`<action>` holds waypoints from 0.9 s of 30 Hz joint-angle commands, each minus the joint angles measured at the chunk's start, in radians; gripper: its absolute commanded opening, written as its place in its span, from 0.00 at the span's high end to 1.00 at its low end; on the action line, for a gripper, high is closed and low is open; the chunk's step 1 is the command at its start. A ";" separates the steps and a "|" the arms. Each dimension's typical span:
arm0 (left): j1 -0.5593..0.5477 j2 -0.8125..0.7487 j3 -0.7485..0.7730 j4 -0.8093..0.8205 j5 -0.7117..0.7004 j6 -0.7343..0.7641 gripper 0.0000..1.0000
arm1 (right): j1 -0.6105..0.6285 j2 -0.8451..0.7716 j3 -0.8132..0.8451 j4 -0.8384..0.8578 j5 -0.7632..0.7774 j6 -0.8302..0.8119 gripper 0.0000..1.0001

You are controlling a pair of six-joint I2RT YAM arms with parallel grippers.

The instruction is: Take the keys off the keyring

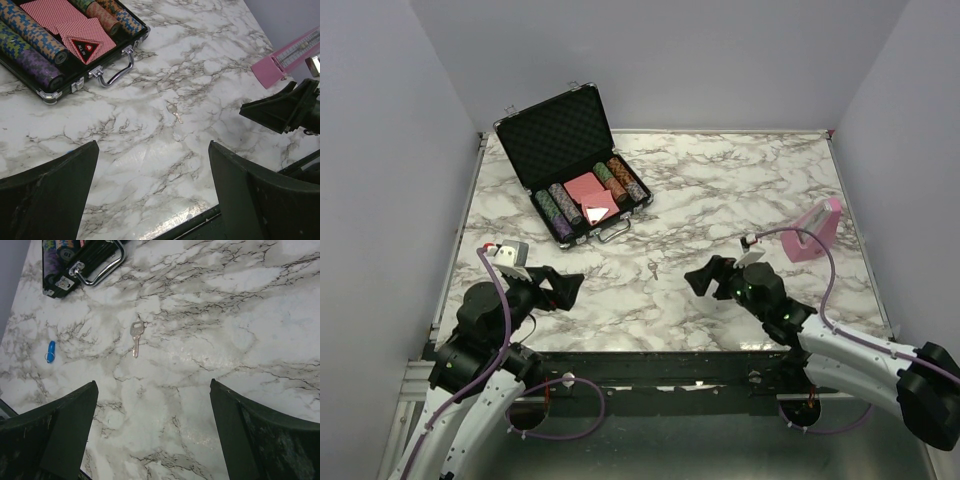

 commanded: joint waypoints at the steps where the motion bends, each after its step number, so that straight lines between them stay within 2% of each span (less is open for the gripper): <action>1: -0.003 0.004 0.000 0.027 -0.015 0.022 0.01 | 0.005 -0.044 -0.026 -0.041 -0.004 0.045 0.00; 7: -0.003 -0.005 -0.003 0.036 0.007 0.029 0.01 | 0.005 -0.127 -0.024 -0.091 0.080 0.062 0.00; 11: -0.003 -0.007 -0.004 0.038 0.011 0.032 0.01 | 0.003 -0.162 0.009 -0.152 0.210 0.036 0.00; 14: -0.003 -0.002 -0.006 0.042 0.014 0.034 0.01 | 0.003 -0.167 -0.005 -0.137 0.278 0.036 0.00; 18: -0.003 -0.002 -0.006 0.042 0.010 0.035 0.01 | 0.003 -0.127 -0.013 -0.059 0.240 -0.034 0.00; 27: -0.001 0.015 -0.007 0.042 0.007 0.035 0.01 | 0.005 -0.032 0.041 -0.091 0.223 -0.039 0.00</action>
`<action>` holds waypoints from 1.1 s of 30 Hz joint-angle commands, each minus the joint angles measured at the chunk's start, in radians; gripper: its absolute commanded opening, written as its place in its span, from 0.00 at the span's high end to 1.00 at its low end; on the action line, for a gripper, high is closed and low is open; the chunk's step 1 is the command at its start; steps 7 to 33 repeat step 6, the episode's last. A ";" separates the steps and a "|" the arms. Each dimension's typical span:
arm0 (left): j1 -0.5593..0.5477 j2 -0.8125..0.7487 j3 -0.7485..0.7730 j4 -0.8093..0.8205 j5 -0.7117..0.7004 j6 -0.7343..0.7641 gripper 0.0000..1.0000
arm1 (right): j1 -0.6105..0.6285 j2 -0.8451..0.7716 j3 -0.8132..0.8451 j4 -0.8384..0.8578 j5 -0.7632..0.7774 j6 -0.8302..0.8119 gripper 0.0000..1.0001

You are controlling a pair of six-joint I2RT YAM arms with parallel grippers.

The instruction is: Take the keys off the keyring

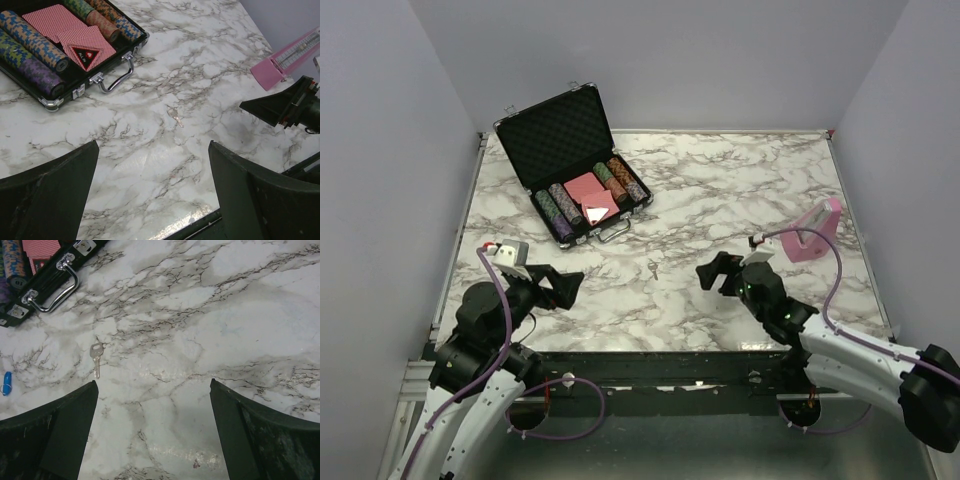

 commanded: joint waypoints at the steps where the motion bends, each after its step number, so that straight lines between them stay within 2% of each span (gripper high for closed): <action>1: -0.001 0.018 -0.004 0.015 0.005 0.012 0.01 | 0.003 0.001 0.027 0.014 0.018 -0.029 0.00; 6: -0.001 0.013 -0.001 0.012 0.004 0.012 0.01 | 0.003 -0.038 0.015 0.000 0.032 -0.007 0.00; 33: -0.001 0.013 -0.001 0.012 0.004 0.012 0.01 | 0.003 -0.038 0.015 0.000 0.032 -0.007 0.00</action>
